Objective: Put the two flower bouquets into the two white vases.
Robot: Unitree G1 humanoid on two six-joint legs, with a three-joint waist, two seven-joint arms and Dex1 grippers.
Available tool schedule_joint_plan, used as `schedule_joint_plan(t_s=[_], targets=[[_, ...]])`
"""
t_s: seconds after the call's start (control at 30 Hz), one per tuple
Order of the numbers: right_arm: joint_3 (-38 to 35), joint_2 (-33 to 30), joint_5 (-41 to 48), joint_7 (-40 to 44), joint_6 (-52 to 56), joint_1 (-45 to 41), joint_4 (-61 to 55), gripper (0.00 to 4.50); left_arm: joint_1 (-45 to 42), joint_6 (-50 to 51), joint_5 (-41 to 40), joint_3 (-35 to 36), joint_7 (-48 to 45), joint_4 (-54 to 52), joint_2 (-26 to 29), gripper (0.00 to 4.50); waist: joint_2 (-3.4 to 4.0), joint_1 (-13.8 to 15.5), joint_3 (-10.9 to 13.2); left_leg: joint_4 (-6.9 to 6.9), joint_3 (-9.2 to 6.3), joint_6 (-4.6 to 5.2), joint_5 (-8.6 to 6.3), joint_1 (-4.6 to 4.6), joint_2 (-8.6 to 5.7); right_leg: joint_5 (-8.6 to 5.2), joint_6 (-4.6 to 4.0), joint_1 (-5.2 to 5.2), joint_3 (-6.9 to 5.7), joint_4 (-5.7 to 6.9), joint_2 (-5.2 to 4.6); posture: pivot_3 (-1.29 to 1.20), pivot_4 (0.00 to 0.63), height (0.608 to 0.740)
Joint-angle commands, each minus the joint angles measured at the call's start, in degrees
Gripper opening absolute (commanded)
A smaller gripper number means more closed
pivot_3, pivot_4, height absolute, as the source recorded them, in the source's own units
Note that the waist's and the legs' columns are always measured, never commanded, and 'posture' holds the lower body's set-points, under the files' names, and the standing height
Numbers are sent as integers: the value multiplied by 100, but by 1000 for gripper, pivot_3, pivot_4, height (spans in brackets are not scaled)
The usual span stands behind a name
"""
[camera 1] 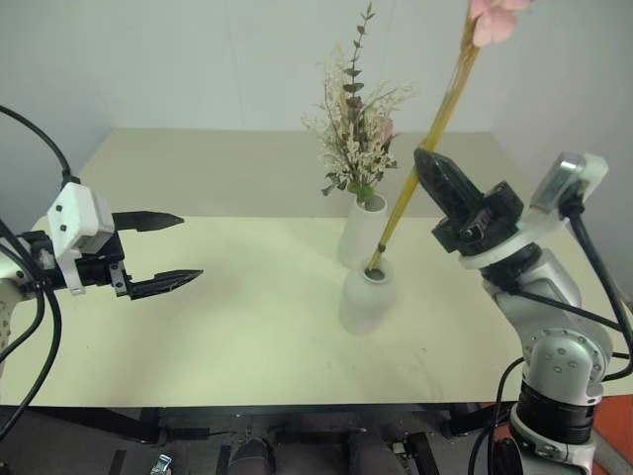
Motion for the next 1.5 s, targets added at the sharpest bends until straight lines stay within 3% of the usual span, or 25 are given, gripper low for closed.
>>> schedule_joint_plan(t_s=[0.03, 0.33, 0.43, 0.57, 0.8, 0.83, 0.93, 1.13, 1.3, 1.5], targets=[[14, -54, -147, 134, -283, 44, -15, 12, -106, -85, -69, 144, 33, -137, 97, 4500, 0, -1, 0, 0, 0, 0, 0, 0, 0, 0, 0, 0, 0, 0, 0, 0, 150, 740], [435, 155, -801, 582, -914, 493, 70, 12, -112, -66, -92, 210, 39, -167, 135, 4500, 0, 7, 0, 0, 0, 0, 0, -2, -1, -1, 1, 0, 0, -1, 0, 0, 150, 740], [486, 142, -916, 756, -1053, 643, 78, 696, -101, -68, -89, 218, 37, -167, 141, 4500, 0, 9, 0, 0, 0, 0, 0, -1, -1, -1, 1, 0, -1, -1, 0, 0, 150, 740], [501, 76, -838, 902, -1007, 784, 8, 2008, -114, -83, -89, 214, 25, -140, 152, 4500, 0, 8, 0, 0, 0, 0, 0, -1, -1, -1, 1, 0, -1, 0, 0, 0, 150, 740], [288, -617, -848, 1144, -764, 1592, -411, 4333, -170, -111, -71, 174, -2, -75, 177, 4500, -1, 33, 0, 0, 0, -1, 0, -2, -1, -3, 0, 0, -1, -2, -1, 0, 150, 740], [150, -812, -860, 1256, -778, 1773, -452, 4473, -173, -113, -67, 173, -8, -68, 183, 4500, -1, 52, 0, 0, 0, -1, 0, -3, -2, -3, 0, 0, -1, -2, -2, 0, 150, 740], [-482, -1492, -655, 1902, -821, 2254, -431, 4473, -189, -118, -59, 175, -31, -33, 206, 4500, -2, 75, -1, 1, 3, -1, 0, -2, -4, -14, -17, 2, 0, -5, -4, 0, 150, 740], [-2155, -3098, -609, 4242, -1005, 3072, 408, 4473, -181, -137, -15, 240, -70, 56, 271, 4500, -4, 145, -2, 2, 5, -1, -1, 9, -7, -26, -21, 18, 0, -13, -8, 0, 150, 740], [-2938, -4229, -1056, 4956, -692, 3218, 1619, 4473, 109, -100, -11, 526, -65, -32, 292, 4500, -6, 125, -2, 4, 12, -2, -1, 39, -8, -26, -24, 42, 4, -18, -12, 0, 150, 740], [-3215, -4821, -1748, 5372, -942, 3084, 2514, 4473, 512, -42, -4, 901, -66, -153, 346, 4500, -6, 134, -1, 0, 12, -2, -3, 58, -5, -27, -26, 71, -1, -53, -16, 0, 150, 740]])
